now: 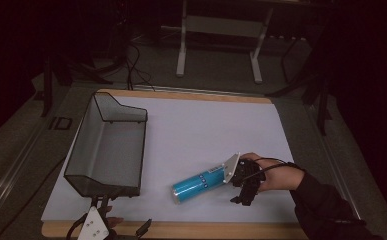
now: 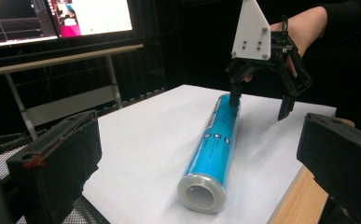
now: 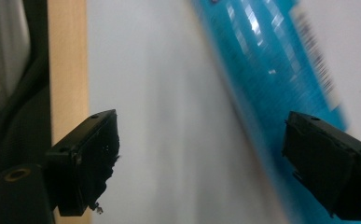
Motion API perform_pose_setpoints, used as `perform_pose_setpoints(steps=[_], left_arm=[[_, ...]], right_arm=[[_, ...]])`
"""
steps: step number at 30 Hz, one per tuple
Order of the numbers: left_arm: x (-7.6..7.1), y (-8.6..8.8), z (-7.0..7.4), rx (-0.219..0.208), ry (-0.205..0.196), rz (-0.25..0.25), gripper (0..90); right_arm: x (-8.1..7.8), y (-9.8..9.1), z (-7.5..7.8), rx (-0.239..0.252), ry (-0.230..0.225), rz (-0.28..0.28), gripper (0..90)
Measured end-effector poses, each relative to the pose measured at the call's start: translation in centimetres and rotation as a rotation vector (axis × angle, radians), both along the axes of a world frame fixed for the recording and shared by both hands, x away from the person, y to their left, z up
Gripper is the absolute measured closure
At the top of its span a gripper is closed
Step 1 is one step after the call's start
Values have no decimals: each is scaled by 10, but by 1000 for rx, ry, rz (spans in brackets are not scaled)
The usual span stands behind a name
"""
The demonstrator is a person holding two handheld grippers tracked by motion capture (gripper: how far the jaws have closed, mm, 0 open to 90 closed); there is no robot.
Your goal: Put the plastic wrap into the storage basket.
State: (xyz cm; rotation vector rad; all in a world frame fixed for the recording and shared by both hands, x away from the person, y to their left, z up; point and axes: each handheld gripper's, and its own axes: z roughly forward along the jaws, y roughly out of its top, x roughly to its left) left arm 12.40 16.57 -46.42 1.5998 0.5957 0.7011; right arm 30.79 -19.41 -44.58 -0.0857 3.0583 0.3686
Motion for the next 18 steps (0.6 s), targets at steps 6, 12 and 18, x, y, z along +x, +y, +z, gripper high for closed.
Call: perform_pose_setpoints(steps=[6, 12, 18], left_arm=[[-3, 2, 0, -1, 0, 12, 7], [-5, 3, -1, 2, 3, 21, 6], [-6, 3, -1, 3, 6, 27, 7]], right_arm=[[1, 9, 7, -62, -104, 130, 112], [15, 19, 14, -82, -97, 145, 112], [27, 32, 13, -117, -91, 164, 111]])
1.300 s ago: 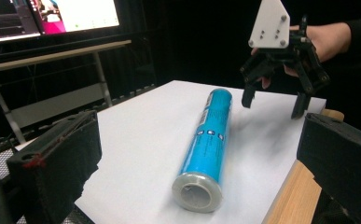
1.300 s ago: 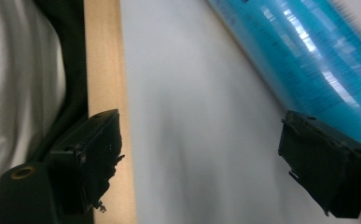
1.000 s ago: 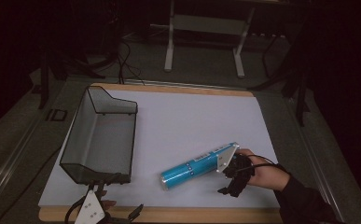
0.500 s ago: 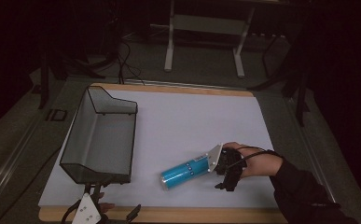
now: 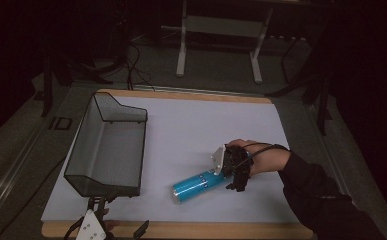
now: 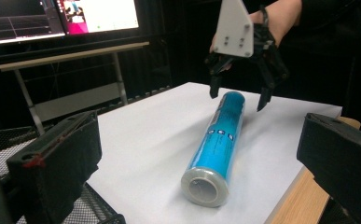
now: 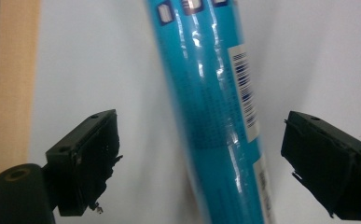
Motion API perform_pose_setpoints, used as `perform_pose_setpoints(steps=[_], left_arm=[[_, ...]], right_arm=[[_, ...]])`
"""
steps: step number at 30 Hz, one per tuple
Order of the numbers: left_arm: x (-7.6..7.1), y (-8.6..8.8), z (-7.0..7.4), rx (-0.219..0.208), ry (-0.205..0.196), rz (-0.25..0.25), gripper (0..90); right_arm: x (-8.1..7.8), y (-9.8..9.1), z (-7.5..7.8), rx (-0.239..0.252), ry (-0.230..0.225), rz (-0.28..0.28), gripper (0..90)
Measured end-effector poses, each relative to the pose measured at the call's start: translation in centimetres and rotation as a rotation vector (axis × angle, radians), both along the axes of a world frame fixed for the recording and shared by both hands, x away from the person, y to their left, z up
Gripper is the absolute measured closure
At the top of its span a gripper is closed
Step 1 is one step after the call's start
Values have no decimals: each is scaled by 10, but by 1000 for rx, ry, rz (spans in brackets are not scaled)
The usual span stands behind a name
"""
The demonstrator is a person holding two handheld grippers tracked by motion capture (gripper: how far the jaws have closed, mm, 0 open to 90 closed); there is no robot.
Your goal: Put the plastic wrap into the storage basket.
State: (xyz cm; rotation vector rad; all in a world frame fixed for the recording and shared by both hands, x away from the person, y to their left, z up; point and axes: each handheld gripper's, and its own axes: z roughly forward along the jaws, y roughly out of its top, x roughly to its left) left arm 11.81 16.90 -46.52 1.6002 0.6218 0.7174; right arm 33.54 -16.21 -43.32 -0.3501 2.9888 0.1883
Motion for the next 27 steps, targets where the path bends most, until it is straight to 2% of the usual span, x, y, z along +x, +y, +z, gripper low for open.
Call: perform_pose_setpoints(steps=[3, 4, 5, 6, 8, 10, 12, 15, 16, 23, 27], left_arm=[[0, 0, 0, 3, 3, -1, 6], [0, 1, 0, 3, 2, -1, 7], [0, 1, 0, 2, 3, -1, 7], [0, 1, 0, 1, 3, -1, 7], [0, 1, 0, 0, 4, -1, 6], [0, 1, -1, -1, 6, -1, 6], [1, 1, -1, 0, 7, -2, 7], [1, 1, -1, 1, 7, -5, 7], [0, 1, -1, 1, 6, -5, 7], [0, 0, -1, 1, 7, -10, 7], [0, 0, -1, 4, 7, -16, 7]], right_arm=[[6, 7, -5, -4, 14, 9, 112], [10, 12, -11, -10, 34, 9, 112], [10, 12, -11, -10, 34, 9, 113], [13, 16, -16, -18, 49, 26, 118], [13, 16, -16, -18, 49, 26, 118], [15, 21, -22, -56, 72, 33, 117], [14, 26, -30, -92, 49, 69, 112], [15, 28, -33, -99, 50, 71, 112], [15, 31, -40, -112, 71, 76, 112], [13, 39, -56, -139, 45, 112, 112], [14, 41, -63, -163, 51, 125, 123]])
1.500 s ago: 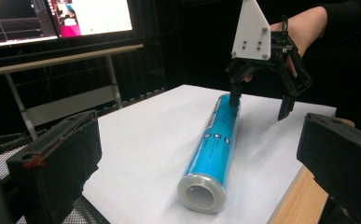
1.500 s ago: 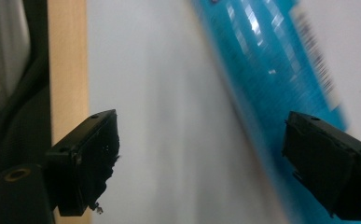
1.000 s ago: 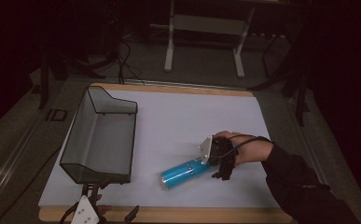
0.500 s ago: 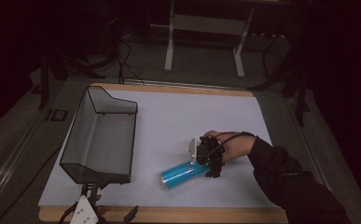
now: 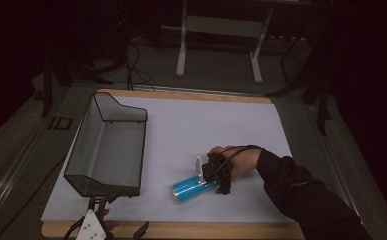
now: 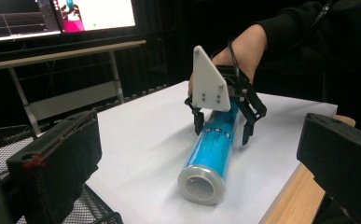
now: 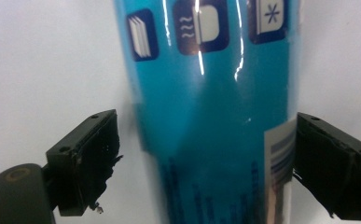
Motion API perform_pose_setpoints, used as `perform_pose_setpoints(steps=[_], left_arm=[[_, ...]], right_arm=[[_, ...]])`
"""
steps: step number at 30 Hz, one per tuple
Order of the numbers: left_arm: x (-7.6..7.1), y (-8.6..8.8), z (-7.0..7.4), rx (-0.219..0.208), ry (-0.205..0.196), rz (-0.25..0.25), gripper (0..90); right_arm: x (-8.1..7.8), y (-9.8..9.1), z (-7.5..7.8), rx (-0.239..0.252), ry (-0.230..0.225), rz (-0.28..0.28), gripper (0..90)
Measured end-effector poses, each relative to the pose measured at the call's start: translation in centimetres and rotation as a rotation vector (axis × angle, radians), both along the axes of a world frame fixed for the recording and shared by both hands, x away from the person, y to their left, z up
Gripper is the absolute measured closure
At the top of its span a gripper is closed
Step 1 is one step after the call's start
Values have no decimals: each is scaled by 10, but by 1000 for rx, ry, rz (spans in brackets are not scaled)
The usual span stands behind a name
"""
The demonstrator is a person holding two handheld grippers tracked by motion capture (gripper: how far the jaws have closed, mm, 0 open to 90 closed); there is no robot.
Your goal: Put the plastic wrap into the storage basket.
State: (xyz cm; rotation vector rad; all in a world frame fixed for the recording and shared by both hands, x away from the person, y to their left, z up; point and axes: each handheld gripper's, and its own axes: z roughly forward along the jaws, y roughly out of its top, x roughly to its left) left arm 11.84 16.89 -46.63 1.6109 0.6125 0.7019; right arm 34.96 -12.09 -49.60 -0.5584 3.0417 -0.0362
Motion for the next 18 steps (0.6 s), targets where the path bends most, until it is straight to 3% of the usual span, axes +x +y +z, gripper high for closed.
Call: perform_pose_setpoints(steps=[9, 11, 13, 18], left_arm=[[-1, -1, 0, -5, 1, -13, 6], [-1, -1, 0, -8, 2, -13, 7], [-1, -2, 0, -6, 0, -15, 6], [0, -3, 0, 6, 0, -17, 6]], right_arm=[[3, 3, -15, -44, 15, 16, 145], [3, 3, -14, -51, 13, 6, 143], [7, 2, -16, -55, 28, -61, 117], [6, 2, -16, -56, 28, -66, 155]])
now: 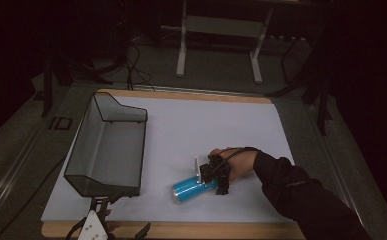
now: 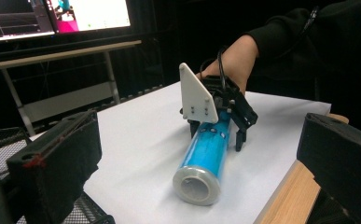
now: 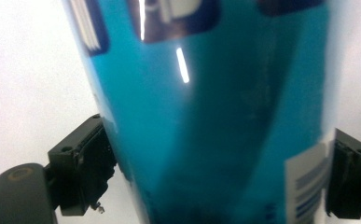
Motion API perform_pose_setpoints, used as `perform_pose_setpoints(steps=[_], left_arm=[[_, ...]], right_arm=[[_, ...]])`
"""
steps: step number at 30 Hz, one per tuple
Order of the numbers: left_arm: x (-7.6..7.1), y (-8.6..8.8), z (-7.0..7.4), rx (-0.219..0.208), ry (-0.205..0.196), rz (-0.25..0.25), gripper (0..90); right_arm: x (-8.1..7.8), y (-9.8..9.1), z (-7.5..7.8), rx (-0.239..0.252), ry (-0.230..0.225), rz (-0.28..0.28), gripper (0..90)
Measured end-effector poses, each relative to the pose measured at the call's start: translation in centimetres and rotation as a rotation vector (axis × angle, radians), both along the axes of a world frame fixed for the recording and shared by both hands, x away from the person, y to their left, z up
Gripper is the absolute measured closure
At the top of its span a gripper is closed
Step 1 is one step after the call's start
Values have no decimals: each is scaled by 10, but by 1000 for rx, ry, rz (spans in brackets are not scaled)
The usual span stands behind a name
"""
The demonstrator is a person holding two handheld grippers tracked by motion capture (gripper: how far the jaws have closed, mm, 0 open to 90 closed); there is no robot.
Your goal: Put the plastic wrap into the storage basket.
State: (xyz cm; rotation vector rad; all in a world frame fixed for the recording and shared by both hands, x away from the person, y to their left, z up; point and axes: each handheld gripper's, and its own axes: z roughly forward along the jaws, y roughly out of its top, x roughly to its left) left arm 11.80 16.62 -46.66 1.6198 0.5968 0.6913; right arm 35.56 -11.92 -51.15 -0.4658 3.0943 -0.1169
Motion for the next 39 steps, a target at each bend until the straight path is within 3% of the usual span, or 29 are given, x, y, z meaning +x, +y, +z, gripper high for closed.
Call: perform_pose_setpoints(steps=[1, 4, 10, 18, 24, 28, 39], left_arm=[[0, 0, 0, 1, 1, -1, 7], [0, 0, 0, 3, -3, 2, 7], [1, -1, 0, 10, -3, 0, 7], [1, -1, 0, 11, -6, -1, 7], [0, 0, 0, 12, -9, -1, 7], [1, 0, 0, 8, -8, -3, 7], [1, -1, 0, 9, -12, -16, 7]], right_arm=[[-3, -1, 2, -1, 1, -3, 213], [-6, -2, 4, 4, 3, 10, 272], [-10, -3, 5, 11, -23, 30, 282], [-11, 0, 6, -15, -37, -20, 294], [-8, 2, 7, -17, -66, -79, 297], [-3, 4, 8, -19, -58, -125, 299], [12, 8, 19, 17, -63, -324, 303]])
